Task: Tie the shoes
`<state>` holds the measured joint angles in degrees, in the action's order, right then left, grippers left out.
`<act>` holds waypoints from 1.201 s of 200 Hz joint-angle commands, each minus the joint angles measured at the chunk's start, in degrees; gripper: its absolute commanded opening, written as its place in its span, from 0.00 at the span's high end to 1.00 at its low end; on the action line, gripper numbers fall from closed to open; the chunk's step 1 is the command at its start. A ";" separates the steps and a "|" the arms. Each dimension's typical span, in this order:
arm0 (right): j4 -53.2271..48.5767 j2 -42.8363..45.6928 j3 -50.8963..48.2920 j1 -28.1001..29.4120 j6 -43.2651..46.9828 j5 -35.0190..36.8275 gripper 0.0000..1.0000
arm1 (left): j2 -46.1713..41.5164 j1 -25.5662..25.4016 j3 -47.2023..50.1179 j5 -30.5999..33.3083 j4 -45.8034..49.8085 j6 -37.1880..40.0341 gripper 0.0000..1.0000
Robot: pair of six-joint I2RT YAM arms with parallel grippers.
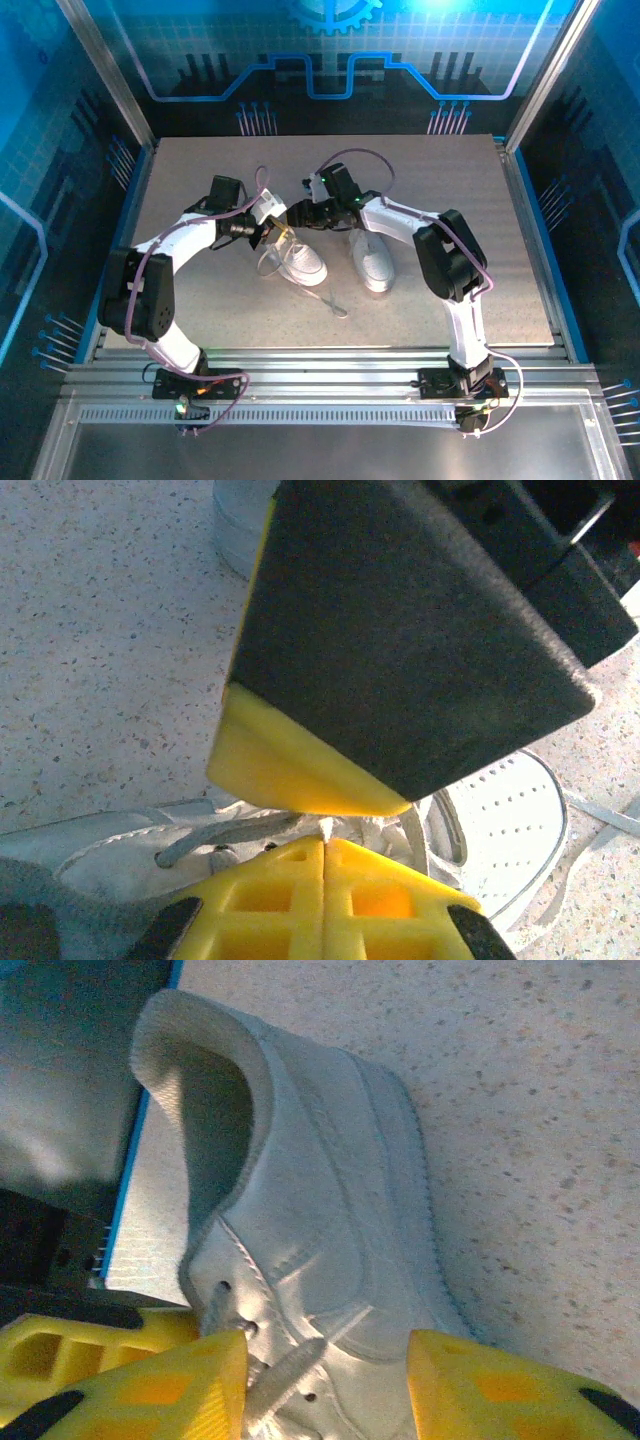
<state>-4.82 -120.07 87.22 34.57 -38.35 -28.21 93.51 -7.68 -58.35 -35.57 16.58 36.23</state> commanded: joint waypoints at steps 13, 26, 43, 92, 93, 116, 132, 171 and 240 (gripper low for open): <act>6.84 -2.01 1.44 0.78 -5.50 -5.58 0.60 | 0.79 -0.23 0.06 0.81 -1.38 2.05 1.00; 8.02 -1.92 1.03 0.85 -6.37 -5.95 0.63 | 0.75 -0.23 0.07 0.99 -1.40 2.16 1.00; 8.93 -1.66 0.58 0.78 -6.96 -6.15 0.71 | 0.76 -0.28 0.16 1.21 -1.30 2.18 1.00; 10.25 1.56 -1.72 0.69 -5.67 -3.34 1.00 | 0.27 -0.40 0.49 1.89 -1.03 2.54 1.00; 10.30 1.62 -1.75 0.73 -5.68 -3.26 1.00 | 0.22 -0.40 0.50 1.90 -1.03 2.53 1.00; 10.93 3.81 -3.45 0.75 -4.65 -0.86 1.00 | -0.22 -0.40 0.86 2.15 -1.02 2.79 1.00; 11.00 5.36 -4.68 0.68 -3.74 1.13 1.00 | -0.44 -0.43 0.83 2.35 -0.78 2.80 1.00; 12.02 7.87 -7.66 0.65 -3.39 4.56 1.00 | -0.62 -0.40 1.01 2.60 -0.76 3.23 1.00; 13.96 10.56 -9.88 0.58 -1.71 6.51 1.00 | -2.89 -0.58 1.22 3.21 -0.51 2.53 0.72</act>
<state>6.07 -113.23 77.84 35.14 -42.17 -23.86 93.36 -8.27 -58.22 -34.30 16.19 38.11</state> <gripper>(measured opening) 0.040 0.213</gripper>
